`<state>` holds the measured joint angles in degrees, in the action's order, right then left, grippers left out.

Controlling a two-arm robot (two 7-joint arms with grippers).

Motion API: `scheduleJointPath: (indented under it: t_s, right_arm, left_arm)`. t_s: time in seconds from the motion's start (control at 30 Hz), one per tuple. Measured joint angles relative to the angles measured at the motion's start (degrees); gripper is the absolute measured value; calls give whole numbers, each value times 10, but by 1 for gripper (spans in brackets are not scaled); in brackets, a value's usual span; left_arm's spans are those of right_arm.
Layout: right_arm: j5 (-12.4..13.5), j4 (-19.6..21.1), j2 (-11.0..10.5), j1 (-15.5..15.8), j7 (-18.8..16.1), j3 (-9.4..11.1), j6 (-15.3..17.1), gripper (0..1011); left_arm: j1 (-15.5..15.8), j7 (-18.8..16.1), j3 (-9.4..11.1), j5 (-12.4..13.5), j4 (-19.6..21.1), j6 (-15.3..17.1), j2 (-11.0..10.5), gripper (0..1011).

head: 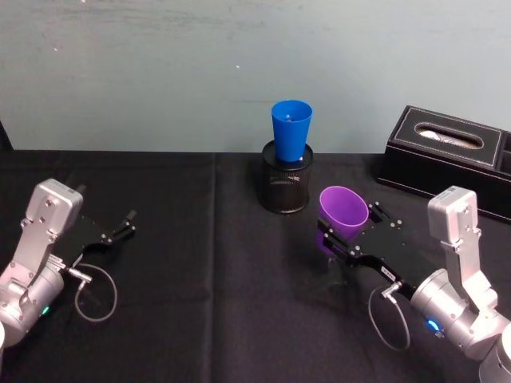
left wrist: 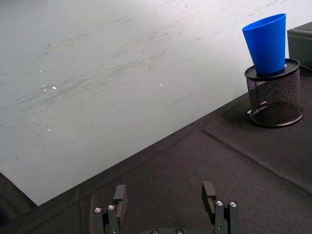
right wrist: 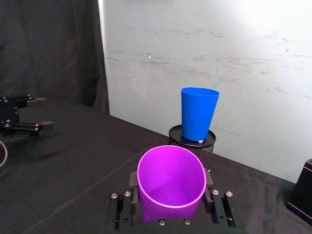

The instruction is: Pick up one cup with a gripper and tap it against the other cup.

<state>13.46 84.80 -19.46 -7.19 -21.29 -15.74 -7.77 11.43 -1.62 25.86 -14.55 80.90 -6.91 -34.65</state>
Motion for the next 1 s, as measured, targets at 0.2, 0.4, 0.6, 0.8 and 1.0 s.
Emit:
scheduleJointPath:
  t_s: [0.2,0.4,0.6,0.8,1.0]
  right_arm:
    - [1,-9,3,-4,-4,-3,-2,735]
    - [1,-22,8,-14,-9,-10,-2,735]
    - [1,-32,11,-24,-12,-13,-5,735]
    - [1,-41,15,-35,-11,-14,-5,735]
    - [-2,-53,19,-50,-9,-15,-4,735]
  left_arm:
    - [0,0,0,0,0,0,0,1011]
    - [0,0,0,0,0,0,0,1011]
    - [0,0,0,0,0,0,0,1011]
    - [0,0,0,0,0,0,0,1011]
    - [0,0,0,0,0,0,0,1011]
